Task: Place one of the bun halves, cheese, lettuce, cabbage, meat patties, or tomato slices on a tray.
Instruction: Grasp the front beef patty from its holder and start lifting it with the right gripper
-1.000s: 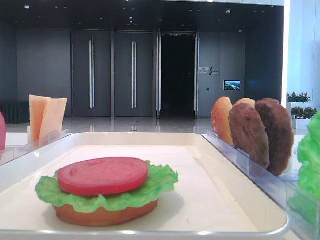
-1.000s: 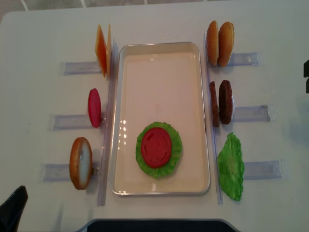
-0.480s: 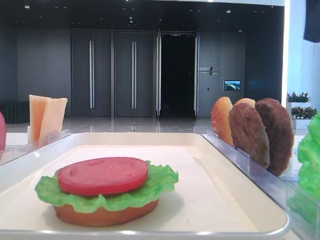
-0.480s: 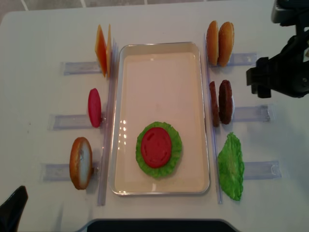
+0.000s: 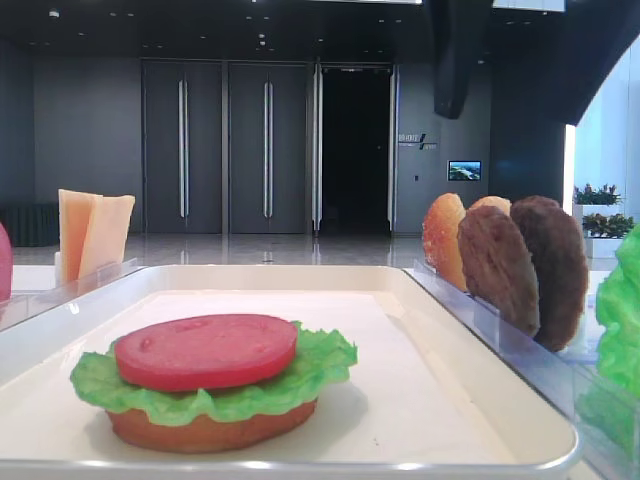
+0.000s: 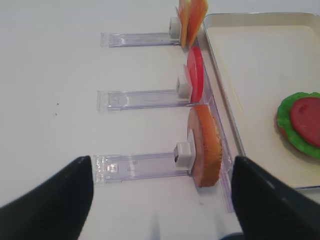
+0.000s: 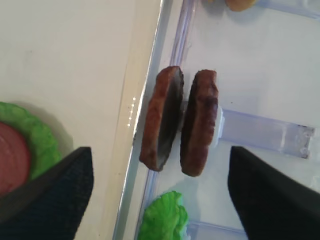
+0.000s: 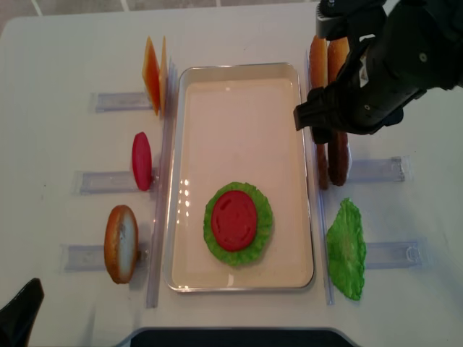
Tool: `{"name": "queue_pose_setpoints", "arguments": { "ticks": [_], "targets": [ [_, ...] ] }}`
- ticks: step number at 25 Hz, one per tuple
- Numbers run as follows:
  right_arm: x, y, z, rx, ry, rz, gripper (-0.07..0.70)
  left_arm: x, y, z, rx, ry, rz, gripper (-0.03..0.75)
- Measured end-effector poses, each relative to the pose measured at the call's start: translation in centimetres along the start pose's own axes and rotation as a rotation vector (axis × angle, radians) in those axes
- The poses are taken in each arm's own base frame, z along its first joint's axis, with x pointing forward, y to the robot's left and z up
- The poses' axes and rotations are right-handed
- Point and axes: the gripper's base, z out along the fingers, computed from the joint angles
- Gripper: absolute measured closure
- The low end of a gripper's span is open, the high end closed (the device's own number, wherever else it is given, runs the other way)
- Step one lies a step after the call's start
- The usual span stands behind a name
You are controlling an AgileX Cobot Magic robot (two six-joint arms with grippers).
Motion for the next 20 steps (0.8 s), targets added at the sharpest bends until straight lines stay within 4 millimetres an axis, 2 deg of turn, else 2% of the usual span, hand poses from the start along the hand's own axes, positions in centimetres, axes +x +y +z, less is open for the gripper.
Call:
{"name": "queue_pose_setpoints", "arguments": {
  "ticks": [6, 13, 20],
  "targets": [
    [-1.6, 0.9, 1.3, 0.008, 0.034, 0.013, 0.076, 0.0, 0.0, 0.0, 0.000, 0.000, 0.000, 0.055],
    [-1.5, 1.2, 2.6, 0.011, 0.082, 0.024, 0.076, 0.0, 0.0, 0.0, 0.000, 0.000, -0.001, 0.055],
    [-1.5, 1.3, 2.6, 0.003, 0.091, 0.020, 0.076, 0.0, 0.0, 0.0, 0.000, 0.000, -0.001, 0.055]
  ]
}}
